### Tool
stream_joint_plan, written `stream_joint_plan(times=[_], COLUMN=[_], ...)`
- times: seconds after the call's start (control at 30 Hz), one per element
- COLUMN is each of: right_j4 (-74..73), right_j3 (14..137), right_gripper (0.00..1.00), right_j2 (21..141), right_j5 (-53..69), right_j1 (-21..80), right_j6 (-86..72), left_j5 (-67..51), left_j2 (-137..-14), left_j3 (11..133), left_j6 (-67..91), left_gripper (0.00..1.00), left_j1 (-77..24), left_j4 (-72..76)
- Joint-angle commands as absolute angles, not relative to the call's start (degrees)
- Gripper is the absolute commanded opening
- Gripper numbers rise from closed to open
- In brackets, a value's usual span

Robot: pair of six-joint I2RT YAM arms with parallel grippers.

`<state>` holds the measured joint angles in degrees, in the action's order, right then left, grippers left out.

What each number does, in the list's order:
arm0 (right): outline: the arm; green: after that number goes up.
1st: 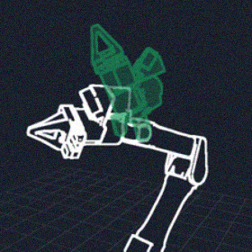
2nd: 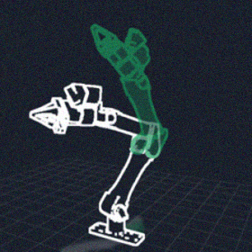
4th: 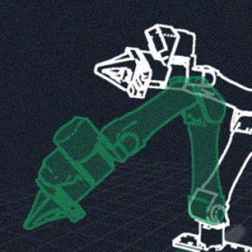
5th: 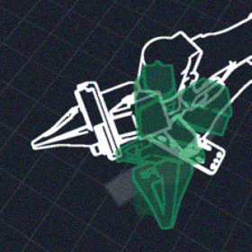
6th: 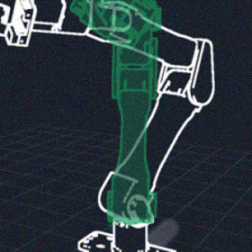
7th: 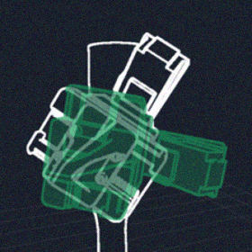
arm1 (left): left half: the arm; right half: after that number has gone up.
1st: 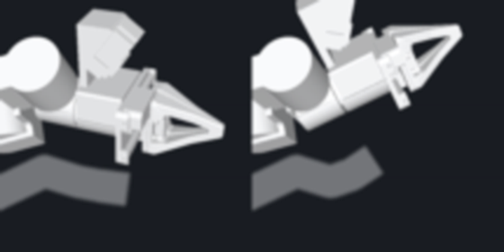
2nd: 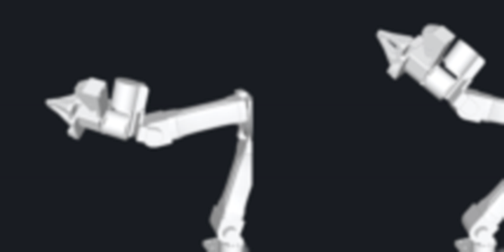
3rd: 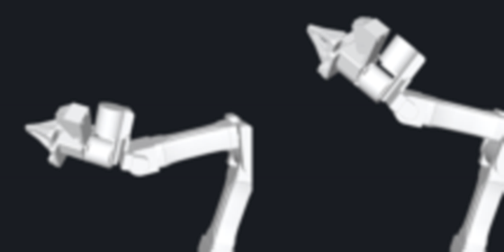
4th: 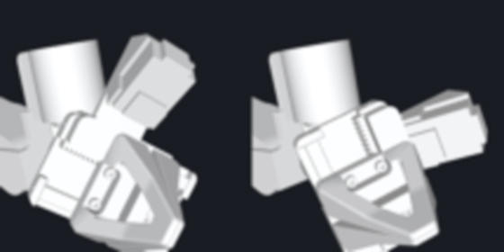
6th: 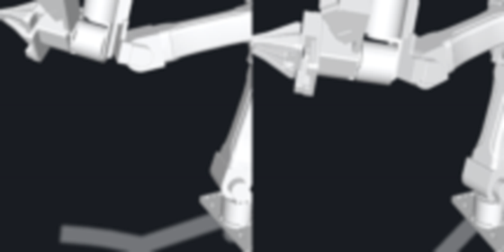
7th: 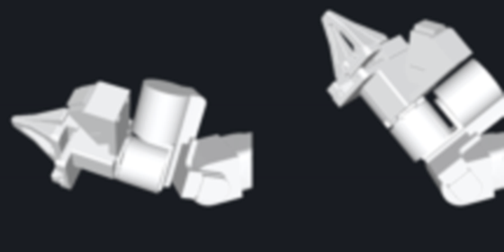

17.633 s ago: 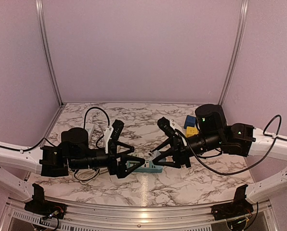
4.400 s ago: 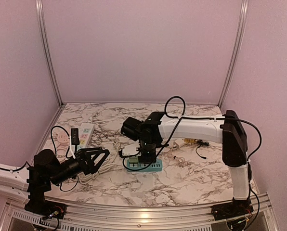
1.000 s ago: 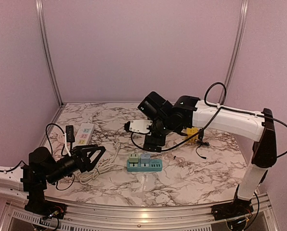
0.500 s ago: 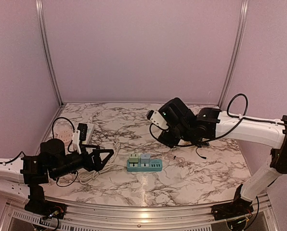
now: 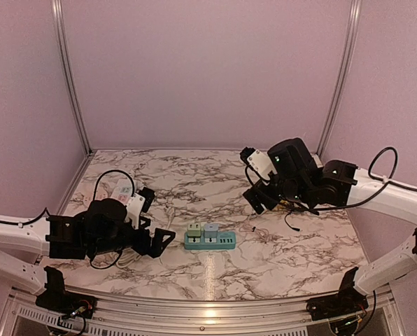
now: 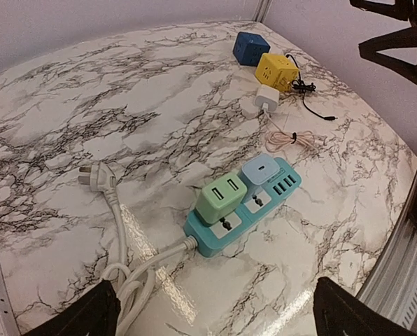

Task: Insert the plug
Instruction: Move the socket to the center of the board.

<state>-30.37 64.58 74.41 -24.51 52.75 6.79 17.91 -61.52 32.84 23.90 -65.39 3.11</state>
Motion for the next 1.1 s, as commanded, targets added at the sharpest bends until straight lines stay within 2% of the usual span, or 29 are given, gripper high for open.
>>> stream_joint_plan(times=[0.0,0.5,0.83,1.07], right_j4=[-27.81,-26.52,-27.15,-27.48], right_j3=[61.98,57.52,57.3,57.22], right_gripper=[0.98,0.96,0.95,0.94], right_j2=[71.29,65.32,63.54,62.5], right_j5=[-16.54,-11.09,-10.04,-9.29], right_j1=[52.82,52.77,52.82,52.76], right_j6=[1.09,-2.7,-3.5,-4.04], left_j5=[13.41,15.34,11.43,4.4], left_j2=[-64.77,-82.74,-92.16,-95.14], left_j3=[34.22,38.17,41.09,41.77], left_j6=[18.77,9.61,0.67,-8.66], left_gripper=[0.99,0.99,0.99,0.99], left_j1=[-65.48,-64.03,-60.06,-57.88], left_j4=[3.12,8.19,12.93,16.54])
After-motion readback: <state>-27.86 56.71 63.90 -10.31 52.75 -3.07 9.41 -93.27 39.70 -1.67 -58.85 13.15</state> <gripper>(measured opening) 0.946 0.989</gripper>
